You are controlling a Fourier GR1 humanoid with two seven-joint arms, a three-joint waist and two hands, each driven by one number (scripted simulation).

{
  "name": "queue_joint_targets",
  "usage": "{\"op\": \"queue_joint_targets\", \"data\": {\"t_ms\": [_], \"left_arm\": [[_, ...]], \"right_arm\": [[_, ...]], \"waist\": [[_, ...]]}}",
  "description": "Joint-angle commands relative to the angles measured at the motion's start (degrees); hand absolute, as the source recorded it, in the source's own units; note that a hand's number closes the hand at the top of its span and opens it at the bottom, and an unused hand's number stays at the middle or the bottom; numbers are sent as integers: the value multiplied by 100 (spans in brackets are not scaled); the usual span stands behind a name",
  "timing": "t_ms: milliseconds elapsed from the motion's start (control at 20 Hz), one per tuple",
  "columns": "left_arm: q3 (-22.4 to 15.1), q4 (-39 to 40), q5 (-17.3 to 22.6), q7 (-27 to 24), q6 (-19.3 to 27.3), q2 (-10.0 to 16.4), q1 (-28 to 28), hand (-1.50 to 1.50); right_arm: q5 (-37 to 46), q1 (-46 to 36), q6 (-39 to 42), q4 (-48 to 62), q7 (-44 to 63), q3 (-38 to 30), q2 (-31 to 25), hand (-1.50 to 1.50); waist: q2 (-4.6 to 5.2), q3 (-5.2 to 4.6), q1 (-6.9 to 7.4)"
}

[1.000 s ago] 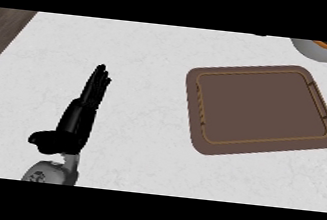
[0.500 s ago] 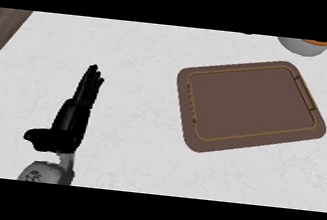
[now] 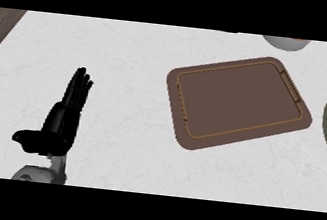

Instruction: Pick the squash from the tray and place it in the pot

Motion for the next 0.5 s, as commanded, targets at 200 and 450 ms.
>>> {"op": "queue_joint_targets", "data": {"t_ms": [200,450], "left_arm": [[-129,-339,-84,63,119,-95,418,0],[43,-68,-64,-134,43,0,229,0]], "right_arm": [[-452,368,-660,-92,843,-800,345,150],[-953,715,-1197,-106,698,-1621,415,150]], "waist": [[-78,-1,-156],[-47,5,-222]]}}
